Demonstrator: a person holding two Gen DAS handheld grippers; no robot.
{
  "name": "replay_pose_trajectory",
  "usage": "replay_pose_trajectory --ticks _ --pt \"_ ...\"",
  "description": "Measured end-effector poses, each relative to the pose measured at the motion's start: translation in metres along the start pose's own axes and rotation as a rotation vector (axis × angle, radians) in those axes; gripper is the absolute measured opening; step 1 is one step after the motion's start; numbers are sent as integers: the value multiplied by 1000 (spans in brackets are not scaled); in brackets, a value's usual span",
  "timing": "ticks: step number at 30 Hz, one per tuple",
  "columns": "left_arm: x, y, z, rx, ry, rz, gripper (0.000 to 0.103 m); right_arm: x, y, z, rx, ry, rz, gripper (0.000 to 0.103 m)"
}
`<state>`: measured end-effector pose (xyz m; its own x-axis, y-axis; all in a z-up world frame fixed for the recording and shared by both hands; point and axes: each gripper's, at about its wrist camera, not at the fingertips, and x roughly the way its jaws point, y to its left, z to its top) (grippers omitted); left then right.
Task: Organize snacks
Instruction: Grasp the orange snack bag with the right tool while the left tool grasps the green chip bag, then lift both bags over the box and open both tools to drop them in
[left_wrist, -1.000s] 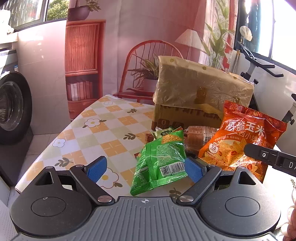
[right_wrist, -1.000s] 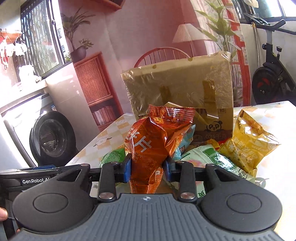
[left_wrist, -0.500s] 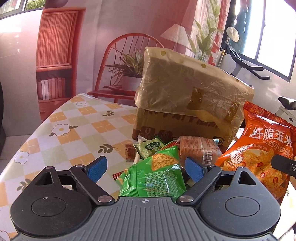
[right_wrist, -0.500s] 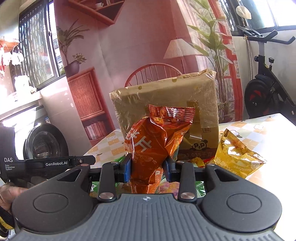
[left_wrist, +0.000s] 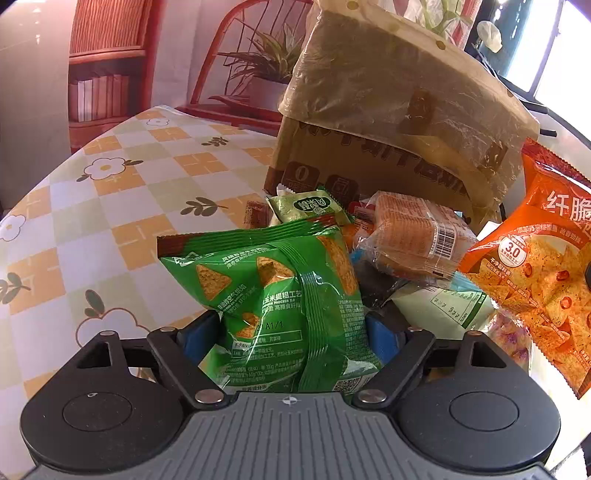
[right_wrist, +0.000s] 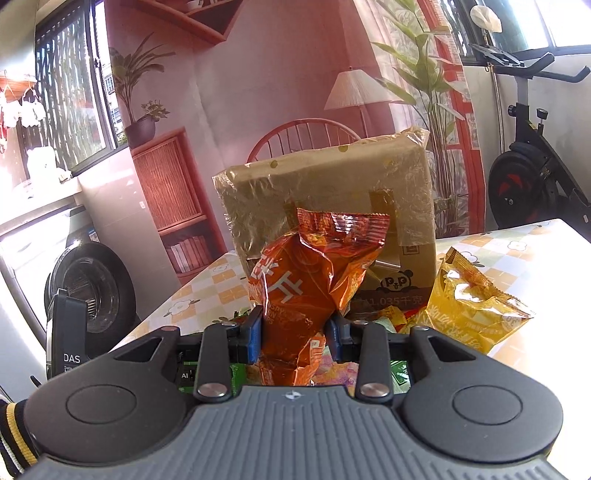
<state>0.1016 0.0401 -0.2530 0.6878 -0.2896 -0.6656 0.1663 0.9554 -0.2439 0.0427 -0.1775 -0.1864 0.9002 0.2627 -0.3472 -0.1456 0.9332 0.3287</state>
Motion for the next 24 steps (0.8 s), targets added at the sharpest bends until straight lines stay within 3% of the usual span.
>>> replay_pose_trajectory --ticks 4,12,20,24 --pt "-14 0 2 29 -32 6 73 -2 -3 0 11 -5 -5 36" --pt "-64 -14 15 128 -170 51 73 -9 -7 4 20 -37 -3 36" --pt "-113 -34 68 163 -353 51 73 -14 -17 29 17 -105 -8 36" --pt "-119 -52 97 202 -406 43 73 -15 -18 52 10 -160 6 36"
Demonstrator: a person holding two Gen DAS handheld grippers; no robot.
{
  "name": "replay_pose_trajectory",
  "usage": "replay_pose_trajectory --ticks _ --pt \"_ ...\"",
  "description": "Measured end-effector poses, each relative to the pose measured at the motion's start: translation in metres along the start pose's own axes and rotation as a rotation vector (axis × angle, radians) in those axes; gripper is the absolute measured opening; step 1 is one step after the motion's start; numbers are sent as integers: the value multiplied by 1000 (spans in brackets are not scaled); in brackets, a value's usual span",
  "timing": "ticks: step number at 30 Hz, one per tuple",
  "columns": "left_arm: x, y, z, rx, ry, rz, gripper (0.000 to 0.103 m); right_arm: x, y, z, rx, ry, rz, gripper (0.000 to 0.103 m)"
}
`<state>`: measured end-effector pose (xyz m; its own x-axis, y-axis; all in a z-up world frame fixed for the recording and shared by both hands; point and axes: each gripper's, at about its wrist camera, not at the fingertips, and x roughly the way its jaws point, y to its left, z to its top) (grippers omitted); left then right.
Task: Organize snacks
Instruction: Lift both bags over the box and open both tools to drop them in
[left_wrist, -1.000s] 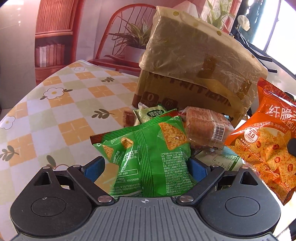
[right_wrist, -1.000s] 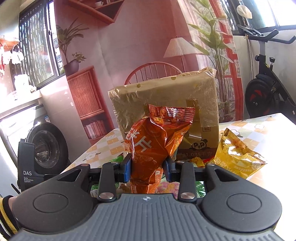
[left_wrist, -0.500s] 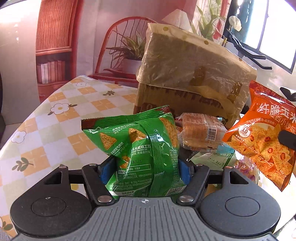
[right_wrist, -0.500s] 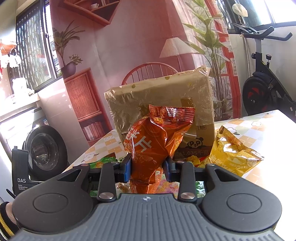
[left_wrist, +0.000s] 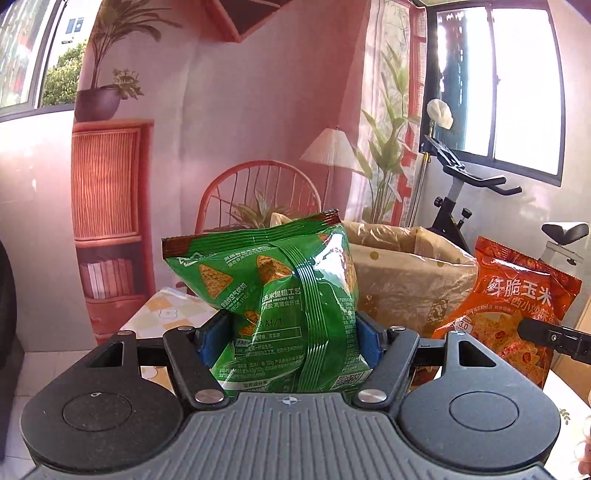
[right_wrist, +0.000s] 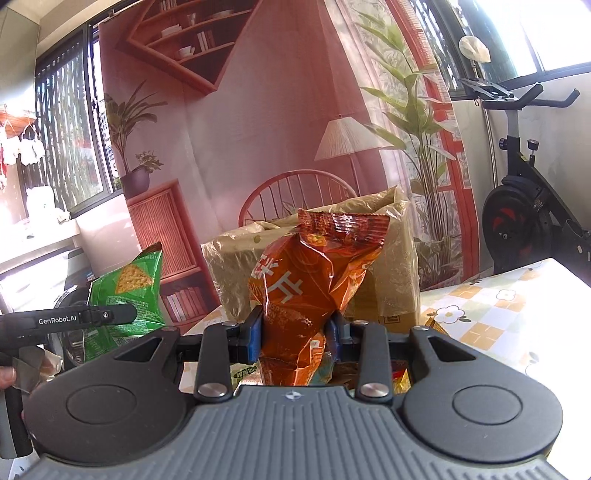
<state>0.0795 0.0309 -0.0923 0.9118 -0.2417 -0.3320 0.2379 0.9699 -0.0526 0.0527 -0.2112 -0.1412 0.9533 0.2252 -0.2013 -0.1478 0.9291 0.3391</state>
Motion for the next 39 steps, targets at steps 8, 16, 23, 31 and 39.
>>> replay_pose_trajectory --ticks 8,16,23,31,39 --pt "35 -20 55 52 -43 3 73 32 -7 63 -58 -83 0 36" --pt "117 -53 105 146 -24 7 73 104 -18 109 -152 -73 -56 36" --pt "185 -74 112 193 65 7 74 164 -36 103 -125 47 -90 36" --pt "209 -63 97 152 128 -5 82 183 -48 94 -86 111 -103 44" --pt "166 -33 95 89 118 -25 82 148 -49 96 -29 74 -89 45"
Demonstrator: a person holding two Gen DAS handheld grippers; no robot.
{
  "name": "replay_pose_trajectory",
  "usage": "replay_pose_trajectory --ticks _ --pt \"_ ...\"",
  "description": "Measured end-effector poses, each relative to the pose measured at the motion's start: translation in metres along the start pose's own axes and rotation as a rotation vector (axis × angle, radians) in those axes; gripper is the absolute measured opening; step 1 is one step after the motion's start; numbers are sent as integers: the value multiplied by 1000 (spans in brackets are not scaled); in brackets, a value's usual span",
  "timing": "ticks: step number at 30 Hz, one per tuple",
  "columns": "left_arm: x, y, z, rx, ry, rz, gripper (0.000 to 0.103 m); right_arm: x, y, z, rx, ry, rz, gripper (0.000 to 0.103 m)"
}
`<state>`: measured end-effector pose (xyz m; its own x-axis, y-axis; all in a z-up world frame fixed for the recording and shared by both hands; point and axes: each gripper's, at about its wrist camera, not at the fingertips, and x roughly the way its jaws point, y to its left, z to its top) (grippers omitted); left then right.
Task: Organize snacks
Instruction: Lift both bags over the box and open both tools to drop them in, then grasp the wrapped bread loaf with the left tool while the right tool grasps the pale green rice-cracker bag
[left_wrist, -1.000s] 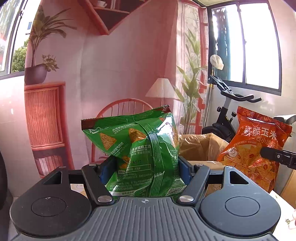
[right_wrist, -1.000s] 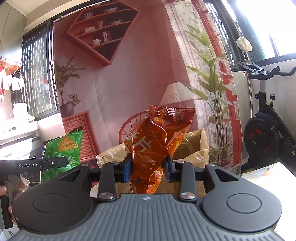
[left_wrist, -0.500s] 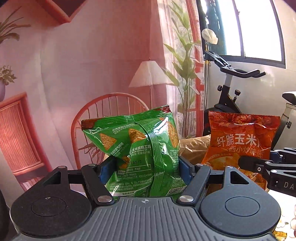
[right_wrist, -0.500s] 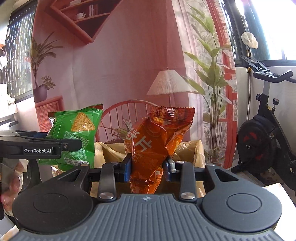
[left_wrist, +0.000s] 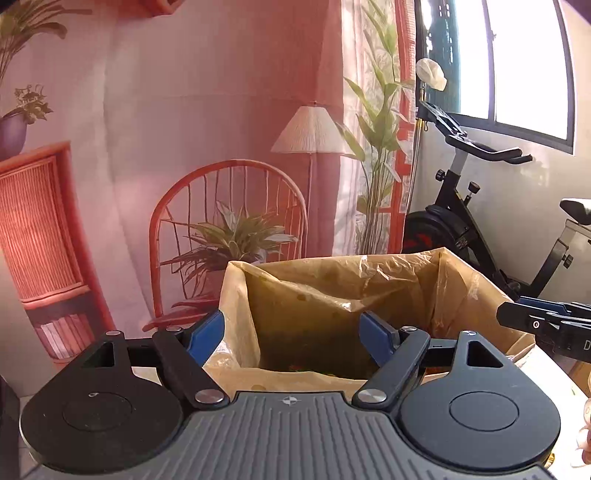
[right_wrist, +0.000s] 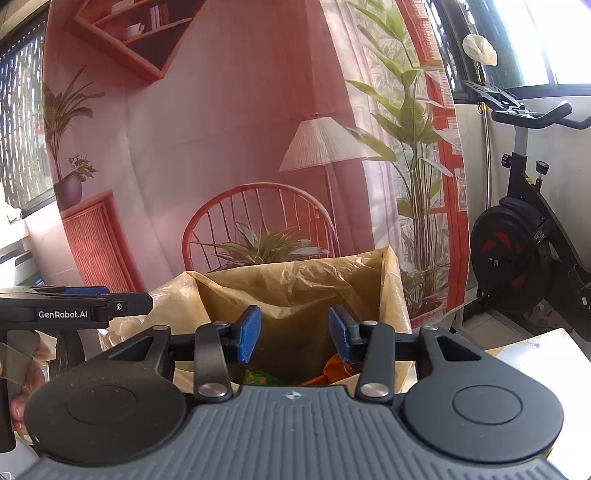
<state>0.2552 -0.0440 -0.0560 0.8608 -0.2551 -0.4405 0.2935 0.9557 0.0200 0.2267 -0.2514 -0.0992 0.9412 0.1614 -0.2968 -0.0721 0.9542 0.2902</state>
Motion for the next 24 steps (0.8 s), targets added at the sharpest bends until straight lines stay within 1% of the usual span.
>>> replay_pose_trajectory --ticks 3,6,7,11,13,15,19,21,23,24 --pt "-23 11 -9 -31 4 -3 82 -16 0 -3 11 0 22 45" --pt "-46 21 -25 -59 14 -13 82 -34 1 -11 22 1 38 52" --pt "-54 24 -32 -63 20 -13 82 -40 2 -15 21 2 43 53" --pt "-72 25 -57 -52 39 -2 82 -55 7 -33 -6 26 58 62" --pt "-77 23 -71 -54 55 -6 82 -61 10 -46 -29 56 63 68" --pt "-79 23 -83 -72 70 -19 83 -65 14 -62 -65 94 72 77" --pt "-74 20 -106 -108 107 -43 85 -66 21 -95 -133 201 87 84" --pt "-70 18 -114 -117 125 -52 85 -65 24 -109 -155 241 90 90" --pt "-67 16 -124 -127 145 -67 85 -64 27 -129 -199 284 94 95" --pt "-66 16 -127 -127 153 -69 85 -63 29 -137 -218 304 96 95"
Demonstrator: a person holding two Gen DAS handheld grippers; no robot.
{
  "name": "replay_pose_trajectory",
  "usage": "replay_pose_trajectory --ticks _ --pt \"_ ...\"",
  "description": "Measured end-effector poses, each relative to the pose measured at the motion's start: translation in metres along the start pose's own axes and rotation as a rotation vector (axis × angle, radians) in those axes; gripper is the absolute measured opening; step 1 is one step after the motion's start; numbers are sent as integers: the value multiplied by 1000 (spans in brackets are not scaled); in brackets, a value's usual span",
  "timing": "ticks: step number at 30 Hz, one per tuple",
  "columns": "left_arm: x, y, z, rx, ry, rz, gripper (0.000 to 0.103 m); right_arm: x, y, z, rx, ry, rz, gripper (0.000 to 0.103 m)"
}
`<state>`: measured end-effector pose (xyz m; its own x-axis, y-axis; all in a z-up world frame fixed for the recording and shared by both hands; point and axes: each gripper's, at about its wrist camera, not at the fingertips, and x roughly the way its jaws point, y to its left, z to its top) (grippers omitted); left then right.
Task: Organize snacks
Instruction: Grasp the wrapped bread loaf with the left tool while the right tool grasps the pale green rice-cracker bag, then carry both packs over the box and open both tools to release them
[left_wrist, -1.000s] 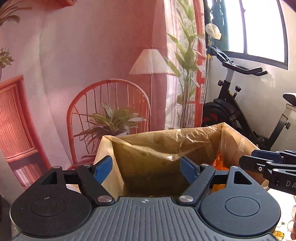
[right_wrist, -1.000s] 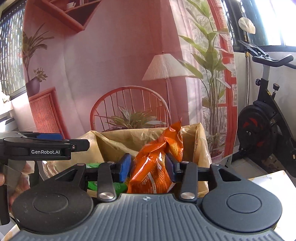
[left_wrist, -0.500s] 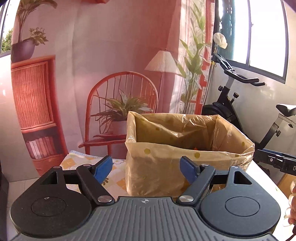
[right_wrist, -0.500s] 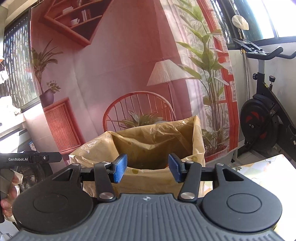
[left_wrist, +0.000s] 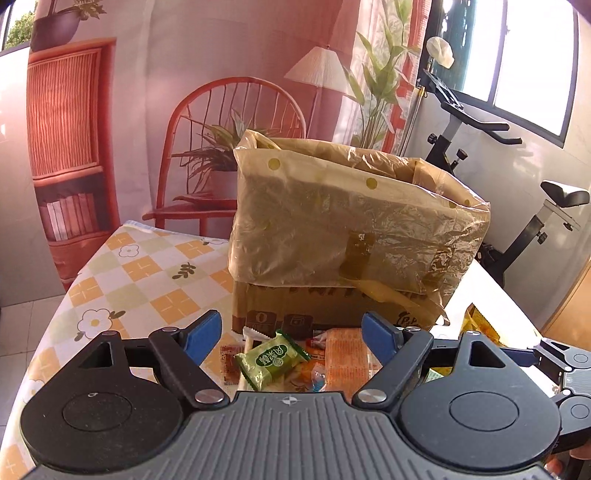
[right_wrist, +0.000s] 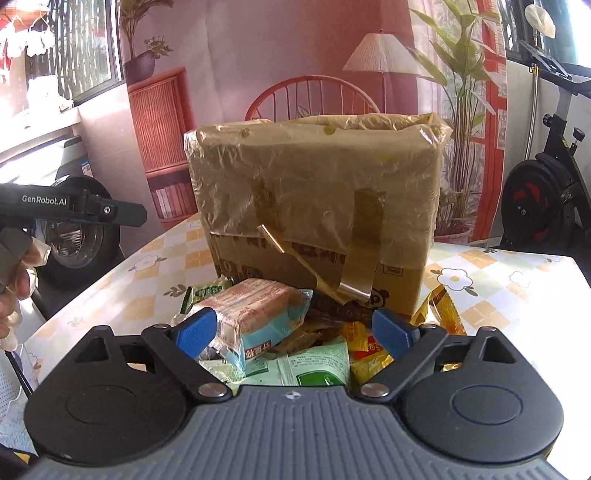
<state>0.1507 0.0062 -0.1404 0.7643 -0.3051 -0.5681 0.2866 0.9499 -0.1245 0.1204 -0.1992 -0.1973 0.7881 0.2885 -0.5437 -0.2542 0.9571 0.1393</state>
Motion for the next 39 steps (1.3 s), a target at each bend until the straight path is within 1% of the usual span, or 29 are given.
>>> replay_pose_trajectory --ticks 2,5,8,11,13,16,19,21,25,27,29,32,33,34,37,39 --pt "3 0 -5 3 14 3 85 11 6 -14 -35 60 2 95" --pt "7 1 -8 -1 24 -3 85 26 12 -27 -88 122 5 95" --pt "11 0 -12 -12 33 -11 87 36 15 -35 -117 130 -44 99" --pt "18 -3 -15 -27 50 -18 89 47 6 -39 -80 166 -29 102" --pt "30 -11 -16 -24 75 -31 89 50 3 -41 -56 166 -18 103" --pt "49 -23 -21 1 105 -74 89 50 1 -44 -48 155 -5 103" --pt "74 -37 -28 29 143 -112 89 47 1 -47 -55 140 -3 98" --pt "87 -43 -28 36 162 -112 89 46 -1 -48 -40 139 5 96" --pt "113 -49 -27 -7 204 -132 92 44 -3 -49 -33 135 15 96" --pt "124 -51 -29 -2 233 -120 92 44 -3 -49 -30 133 17 96" --pt "135 -52 -34 4 266 -126 92 44 -3 -49 -28 132 21 96" --pt "140 -50 -41 -15 299 -123 90 43 -3 -50 -23 129 24 96" --pt "139 -49 -43 -23 298 -118 85 43 -3 -50 -22 129 25 96" --pt "136 -47 -44 -31 286 -122 79 43 -2 -50 -20 131 27 96" --pt "122 -45 -46 -20 263 -79 76 44 -1 -49 -19 131 31 94" --pt "107 -40 -46 -5 234 -52 76 45 -2 -48 -15 126 32 91"
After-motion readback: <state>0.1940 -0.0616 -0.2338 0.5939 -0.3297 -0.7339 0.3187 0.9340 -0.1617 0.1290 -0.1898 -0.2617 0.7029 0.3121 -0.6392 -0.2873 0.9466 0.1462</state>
